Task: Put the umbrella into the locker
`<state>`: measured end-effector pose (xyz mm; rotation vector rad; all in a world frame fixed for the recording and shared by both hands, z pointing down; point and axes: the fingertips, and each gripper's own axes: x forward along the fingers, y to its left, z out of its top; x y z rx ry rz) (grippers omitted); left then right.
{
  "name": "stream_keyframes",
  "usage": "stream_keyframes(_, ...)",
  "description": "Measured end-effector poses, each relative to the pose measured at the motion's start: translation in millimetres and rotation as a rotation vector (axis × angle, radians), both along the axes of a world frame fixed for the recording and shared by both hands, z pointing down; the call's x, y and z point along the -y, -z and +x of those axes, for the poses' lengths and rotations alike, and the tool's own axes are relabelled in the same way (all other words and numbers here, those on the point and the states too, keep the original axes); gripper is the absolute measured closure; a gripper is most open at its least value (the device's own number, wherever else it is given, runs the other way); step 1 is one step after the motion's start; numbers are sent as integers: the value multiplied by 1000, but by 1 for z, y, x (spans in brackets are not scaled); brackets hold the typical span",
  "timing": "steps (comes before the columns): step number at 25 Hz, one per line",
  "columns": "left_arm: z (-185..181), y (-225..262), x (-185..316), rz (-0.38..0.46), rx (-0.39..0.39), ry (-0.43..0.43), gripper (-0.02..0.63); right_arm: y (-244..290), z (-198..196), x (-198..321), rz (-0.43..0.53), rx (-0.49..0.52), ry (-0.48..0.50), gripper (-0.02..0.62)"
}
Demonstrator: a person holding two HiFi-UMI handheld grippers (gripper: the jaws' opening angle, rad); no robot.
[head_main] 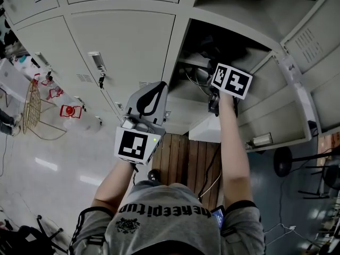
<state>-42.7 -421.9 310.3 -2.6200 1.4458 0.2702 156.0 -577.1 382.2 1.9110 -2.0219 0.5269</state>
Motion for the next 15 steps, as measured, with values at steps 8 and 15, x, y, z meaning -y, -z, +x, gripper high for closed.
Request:
stream_keyframes(8,8,-2,6,-3,-2,-13,603,4,-1,6,-14,-16,15,342)
stream_keyframes(15,10,-7,9,-20,-8,-19,603,9,-4,7,-23,-53,39,342)
